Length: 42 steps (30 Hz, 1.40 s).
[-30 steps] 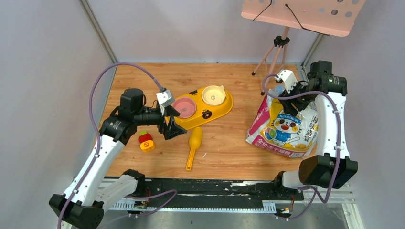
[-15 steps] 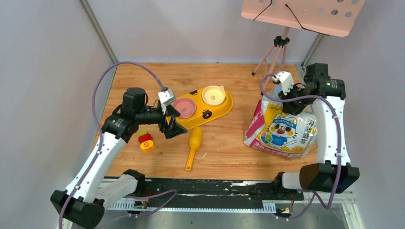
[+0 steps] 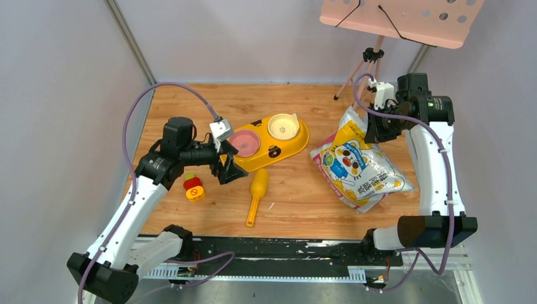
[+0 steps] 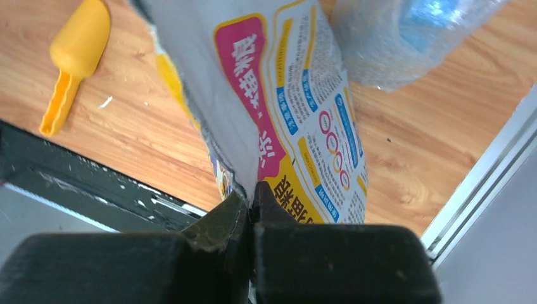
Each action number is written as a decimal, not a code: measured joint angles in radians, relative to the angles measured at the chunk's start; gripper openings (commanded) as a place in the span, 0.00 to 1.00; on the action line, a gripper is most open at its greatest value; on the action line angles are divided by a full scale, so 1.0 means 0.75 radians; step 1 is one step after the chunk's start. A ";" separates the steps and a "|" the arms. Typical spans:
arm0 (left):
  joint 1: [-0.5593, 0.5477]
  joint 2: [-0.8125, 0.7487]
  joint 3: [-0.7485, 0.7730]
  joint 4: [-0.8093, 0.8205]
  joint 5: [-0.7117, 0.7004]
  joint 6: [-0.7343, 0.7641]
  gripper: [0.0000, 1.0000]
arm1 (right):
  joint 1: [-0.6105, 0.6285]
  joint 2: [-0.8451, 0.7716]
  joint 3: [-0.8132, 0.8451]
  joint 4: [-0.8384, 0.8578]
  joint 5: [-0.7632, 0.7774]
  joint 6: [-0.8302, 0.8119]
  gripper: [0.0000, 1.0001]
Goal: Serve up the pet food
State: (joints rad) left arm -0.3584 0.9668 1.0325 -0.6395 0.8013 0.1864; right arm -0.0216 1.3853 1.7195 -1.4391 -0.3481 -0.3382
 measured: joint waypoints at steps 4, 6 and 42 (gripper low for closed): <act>0.000 -0.019 -0.021 -0.001 -0.001 0.004 1.00 | -0.017 0.021 0.031 0.007 0.079 0.170 0.00; 0.000 -0.018 -0.024 -0.001 -0.006 0.004 1.00 | -0.049 0.021 0.031 0.007 0.080 0.262 0.00; -0.327 1.119 1.112 0.261 -0.170 -0.856 0.83 | -0.156 -0.033 -0.191 0.599 -0.531 0.704 0.43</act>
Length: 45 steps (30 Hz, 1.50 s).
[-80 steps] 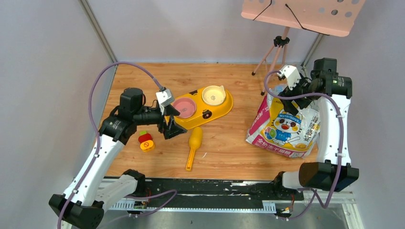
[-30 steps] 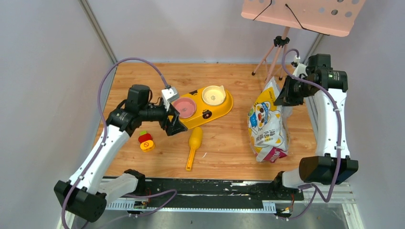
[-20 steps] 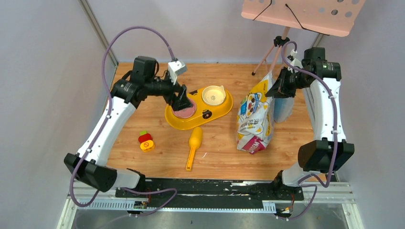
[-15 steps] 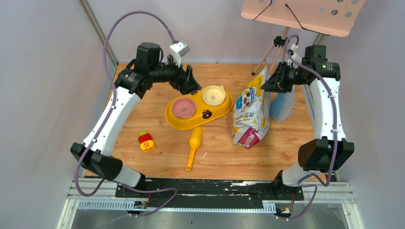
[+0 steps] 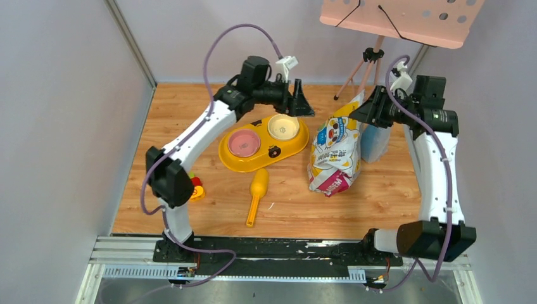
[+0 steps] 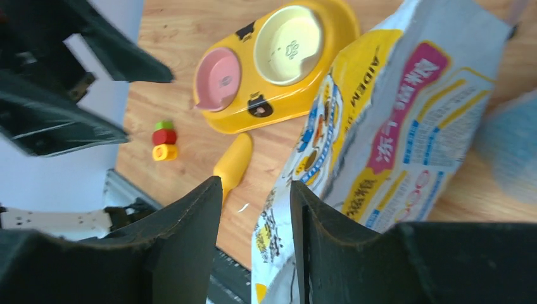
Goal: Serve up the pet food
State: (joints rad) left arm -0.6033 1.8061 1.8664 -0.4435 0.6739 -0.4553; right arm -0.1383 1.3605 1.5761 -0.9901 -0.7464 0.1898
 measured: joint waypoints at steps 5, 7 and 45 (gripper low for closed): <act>-0.085 0.264 0.166 0.047 0.032 -0.072 0.78 | -0.012 -0.208 -0.115 0.158 0.188 -0.002 0.33; -0.111 0.344 0.259 0.056 0.014 -0.084 0.78 | -0.015 -0.242 -0.112 0.203 0.278 0.012 0.31; -0.478 0.562 0.705 -0.142 -0.815 0.182 0.55 | -0.088 -0.092 -0.294 0.256 0.146 0.011 0.33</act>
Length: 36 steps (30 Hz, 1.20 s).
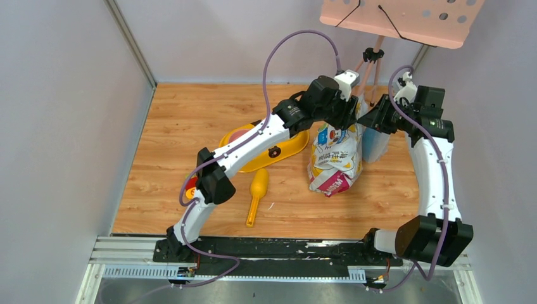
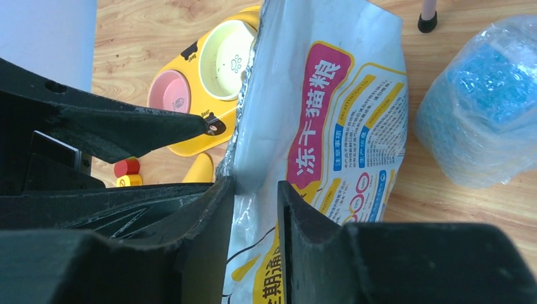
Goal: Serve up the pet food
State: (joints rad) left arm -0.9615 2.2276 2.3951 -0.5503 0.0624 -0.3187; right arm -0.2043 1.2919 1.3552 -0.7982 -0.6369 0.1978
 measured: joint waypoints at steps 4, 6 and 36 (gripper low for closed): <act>0.001 0.001 -0.002 0.023 0.095 -0.001 0.51 | 0.000 -0.006 0.016 -0.035 0.040 -0.001 0.35; 0.000 0.003 -0.002 0.035 0.154 -0.001 0.48 | 0.000 -0.006 0.031 -0.061 0.057 -0.005 0.36; 0.095 0.015 -0.172 0.266 0.718 -0.190 0.56 | 0.000 0.008 0.109 -0.161 0.027 -0.024 0.42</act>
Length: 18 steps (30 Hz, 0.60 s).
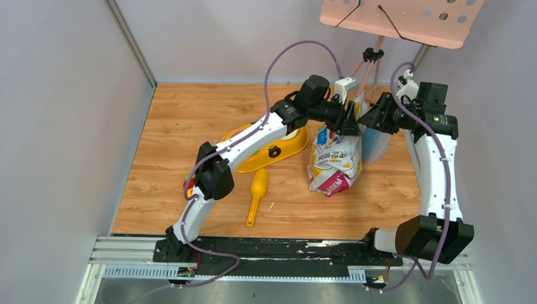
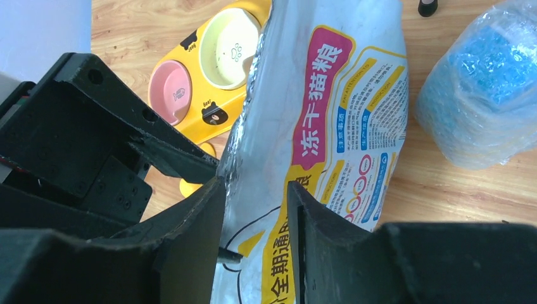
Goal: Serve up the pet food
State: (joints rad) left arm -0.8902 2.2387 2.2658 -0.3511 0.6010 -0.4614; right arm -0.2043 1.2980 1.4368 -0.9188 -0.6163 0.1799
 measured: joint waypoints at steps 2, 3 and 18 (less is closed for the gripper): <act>0.002 0.000 -0.008 0.005 0.023 -0.017 0.54 | 0.000 0.017 0.006 0.003 -0.004 0.004 0.42; 0.004 0.000 -0.009 0.003 0.024 -0.018 0.53 | 0.000 0.025 0.008 0.005 -0.003 0.005 0.42; 0.019 -0.074 -0.009 -0.128 -0.142 0.032 0.63 | 0.000 0.062 0.008 0.034 0.015 0.059 0.39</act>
State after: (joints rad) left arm -0.8761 2.1834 2.2589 -0.4473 0.4946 -0.4377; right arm -0.2043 1.3445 1.4429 -0.8936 -0.6052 0.2241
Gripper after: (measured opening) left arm 0.616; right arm 0.396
